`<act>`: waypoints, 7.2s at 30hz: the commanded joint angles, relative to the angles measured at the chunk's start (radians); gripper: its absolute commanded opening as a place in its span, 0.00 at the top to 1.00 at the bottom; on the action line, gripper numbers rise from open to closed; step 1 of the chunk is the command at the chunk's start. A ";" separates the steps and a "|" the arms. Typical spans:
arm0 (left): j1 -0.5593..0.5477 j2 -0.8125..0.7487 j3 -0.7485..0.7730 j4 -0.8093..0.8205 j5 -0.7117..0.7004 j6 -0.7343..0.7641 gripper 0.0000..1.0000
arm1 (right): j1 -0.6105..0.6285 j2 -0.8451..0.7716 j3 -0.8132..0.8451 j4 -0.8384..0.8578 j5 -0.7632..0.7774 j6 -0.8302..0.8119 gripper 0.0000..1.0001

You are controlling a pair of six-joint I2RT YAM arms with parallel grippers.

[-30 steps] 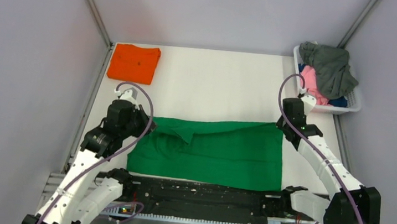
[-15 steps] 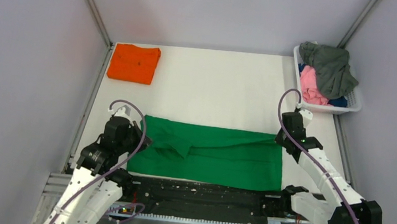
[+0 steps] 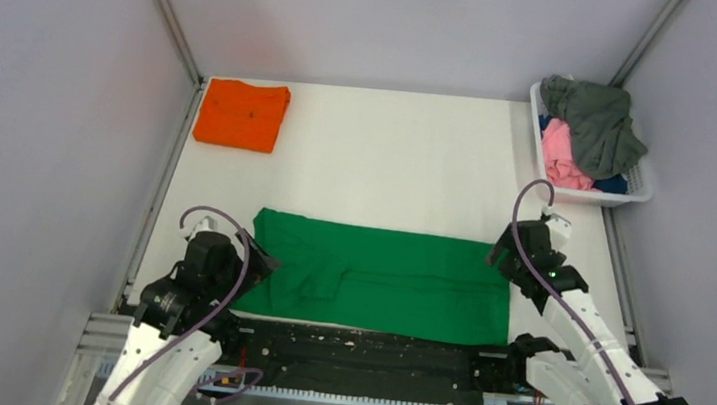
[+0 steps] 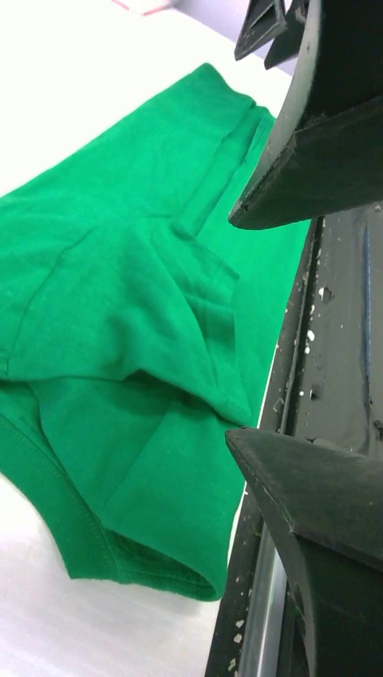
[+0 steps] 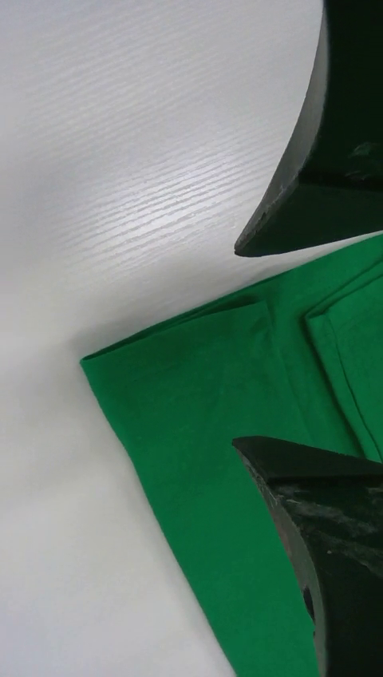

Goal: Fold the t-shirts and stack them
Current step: Fold the other side of the tshirt into a rectangle, then rotate the tshirt 90 degrees, then grab the bottom of the folded rectangular tshirt with both arms, then fold the folded rectangular tshirt in 1/3 of the way

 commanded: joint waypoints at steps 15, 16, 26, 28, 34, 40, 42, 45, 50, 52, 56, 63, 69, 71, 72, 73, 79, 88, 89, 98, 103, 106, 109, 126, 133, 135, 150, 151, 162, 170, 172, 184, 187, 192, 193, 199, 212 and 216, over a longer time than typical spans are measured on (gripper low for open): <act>-0.003 0.553 -0.018 0.601 0.227 0.123 0.01 | 0.151 0.014 0.012 0.303 -0.513 -0.099 0.01; -0.003 0.578 -0.015 0.616 0.212 0.127 0.01 | 0.203 0.037 0.024 0.310 -0.484 -0.104 0.01; -0.001 0.697 -0.017 0.643 0.129 0.142 0.01 | 0.702 0.382 0.128 0.620 -0.512 0.030 0.12; -0.001 0.692 -0.028 0.640 0.126 0.143 0.01 | 0.776 0.481 0.171 0.669 -0.514 0.052 0.22; 0.000 0.691 -0.055 0.620 0.081 0.147 0.01 | 0.862 0.738 0.310 0.741 -0.527 0.108 0.38; -0.001 0.696 -0.076 0.645 0.084 0.142 0.01 | 0.890 0.850 0.372 0.757 -0.493 0.146 0.46; -0.001 0.694 -0.086 0.657 0.091 0.137 0.01 | 0.891 0.860 0.372 0.762 -0.484 0.154 0.50; -0.001 0.689 -0.095 0.662 0.096 0.132 0.01 | 0.891 0.875 0.373 0.768 -0.467 0.170 0.54; -0.002 0.667 -0.105 0.651 0.090 0.126 0.01 | 0.892 0.885 0.369 0.776 -0.433 0.200 0.67; -0.001 0.651 -0.116 0.656 0.093 0.121 0.01 | 0.892 0.889 0.372 0.770 -0.410 0.212 0.70; -0.001 0.614 -0.135 0.651 0.096 0.111 0.01 | 0.892 0.902 0.369 0.794 -0.406 0.243 0.77; -0.001 0.573 -0.140 0.606 0.063 0.113 0.01 | 0.891 0.890 0.373 0.761 -0.391 0.254 1.00; -0.001 0.561 -0.133 0.590 0.039 0.118 0.01 | 0.891 0.817 0.385 0.593 -0.430 0.207 1.00; -0.001 0.564 -0.131 0.587 0.038 0.119 0.01 | 0.891 0.798 0.366 0.586 -0.466 0.201 1.00; -0.001 0.564 -0.129 0.587 0.039 0.120 0.01 | 0.891 0.793 0.353 0.592 -0.476 0.200 1.00; -0.001 0.566 -0.129 0.585 0.039 0.119 0.01 | 0.891 0.786 0.343 0.594 -0.475 0.200 1.00; -0.002 0.552 -0.125 0.559 0.038 0.119 0.01 | 0.890 0.776 0.358 0.575 -0.461 0.176 0.83; -0.002 0.482 -0.015 0.441 0.040 0.137 0.01 | 0.869 0.588 0.382 0.267 -0.095 0.087 0.15; -0.003 0.466 -0.010 0.445 0.062 0.136 0.01 | 0.857 0.549 0.367 0.249 -0.055 0.077 0.12; -0.005 0.571 -0.057 0.699 0.239 0.100 0.01 | 0.613 0.333 0.161 0.205 0.092 0.053 0.01; -0.005 0.837 -0.038 0.862 0.242 0.095 0.01 | 0.549 0.304 0.090 0.310 0.050 -0.007 0.01; -0.003 1.013 0.074 0.849 0.209 0.118 0.01 | 0.537 0.349 0.078 0.367 0.053 -0.052 0.01; -0.002 1.169 0.207 0.823 0.161 0.150 0.01 | 0.513 0.428 0.096 0.378 0.027 -0.066 0.01; -0.026 2.342 1.804 0.723 0.502 0.115 0.01 | 0.632 0.545 0.117 0.532 -0.529 -0.147 0.01; -0.057 2.527 1.929 1.130 0.488 -0.159 0.01 | 0.670 0.670 0.248 0.616 -0.543 -0.117 0.01; -0.063 2.525 1.931 1.127 0.441 -0.137 0.01 | 0.670 0.663 0.263 0.609 -0.527 -0.113 0.01; -0.076 1.981 1.695 0.801 0.353 0.119 0.01 | 0.666 0.291 0.210 0.306 -0.179 -0.036 0.01; -0.079 1.912 1.644 0.742 0.349 0.147 0.01 | 0.664 0.265 0.200 0.269 -0.153 -0.013 0.01; -0.291 1.046 0.453 0.701 0.039 0.207 0.01 | 0.634 0.003 -0.027 0.184 -0.138 0.140 0.02; -0.382 0.805 0.061 0.650 0.104 0.088 0.04 | 0.628 -0.104 -0.104 0.234 -0.225 0.127 0.06; -0.403 0.777 0.013 0.669 0.106 0.055 0.07 | 0.629 -0.115 -0.129 0.251 -0.231 0.150 0.06; -0.406 0.890 -0.027 0.672 0.051 0.012 0.74 | 0.628 0.026 -0.199 0.413 -0.353 0.192 0.26; -0.408 0.886 -0.037 0.673 0.074 0.003 1.00 | 0.629 0.075 -0.221 0.477 -0.401 0.204 0.41; -0.412 0.836 -0.075 0.673 0.084 -0.025 1.00 | 0.629 0.121 -0.240 0.510 -0.430 0.225 0.57; -0.413 0.827 -0.081 0.669 0.084 -0.028 1.00 | 0.629 0.125 -0.238 0.503 -0.433 0.224 0.60; -0.446 0.754 -0.116 0.661 0.137 -0.082 1.00 | 0.641 0.092 -0.232 0.433 -0.466 0.227 1.00; -0.621 0.566 -0.150 0.803 0.131 -0.178 1.00 | 0.751 -0.002 -0.122 0.294 -0.384 0.262 1.00; -0.597 0.625 -0.037 0.775 0.051 -0.102 1.00 | 0.727 0.051 -0.038 0.275 -0.263 0.259 1.00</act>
